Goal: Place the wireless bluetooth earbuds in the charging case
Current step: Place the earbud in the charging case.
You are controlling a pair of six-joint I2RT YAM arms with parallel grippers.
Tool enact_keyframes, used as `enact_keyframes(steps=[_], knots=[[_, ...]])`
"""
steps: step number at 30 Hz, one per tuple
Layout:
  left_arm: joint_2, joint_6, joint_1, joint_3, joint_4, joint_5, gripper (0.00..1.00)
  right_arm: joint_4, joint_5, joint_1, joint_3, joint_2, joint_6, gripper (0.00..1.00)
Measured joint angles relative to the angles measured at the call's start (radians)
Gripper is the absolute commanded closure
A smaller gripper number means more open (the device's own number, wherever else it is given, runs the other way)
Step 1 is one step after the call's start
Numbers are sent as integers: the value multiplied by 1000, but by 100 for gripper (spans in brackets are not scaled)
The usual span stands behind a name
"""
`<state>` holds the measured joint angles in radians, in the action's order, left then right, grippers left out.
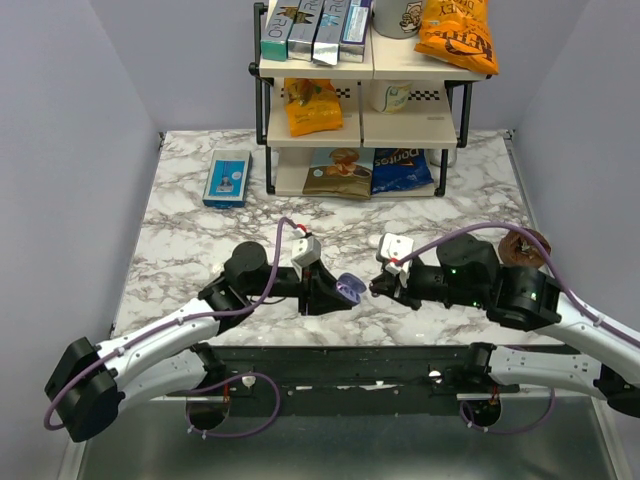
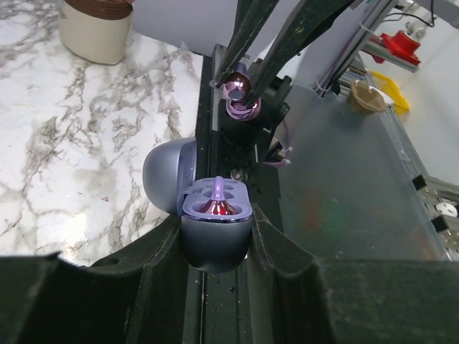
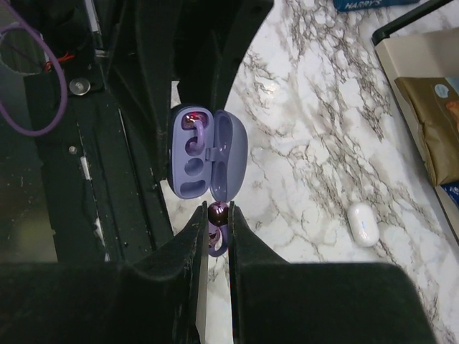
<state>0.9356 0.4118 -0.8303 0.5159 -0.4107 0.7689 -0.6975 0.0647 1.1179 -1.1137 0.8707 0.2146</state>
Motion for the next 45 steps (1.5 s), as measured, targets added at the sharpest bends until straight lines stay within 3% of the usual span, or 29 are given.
enact_keyframes(steps=[16, 45], knots=[[84, 117, 18, 26, -209, 148, 100, 19, -17, 88, 55, -15, 22, 99], [107, 130, 16, 26, -217, 159, 100, 77, -79, 106, 47, -11, 38, 99]])
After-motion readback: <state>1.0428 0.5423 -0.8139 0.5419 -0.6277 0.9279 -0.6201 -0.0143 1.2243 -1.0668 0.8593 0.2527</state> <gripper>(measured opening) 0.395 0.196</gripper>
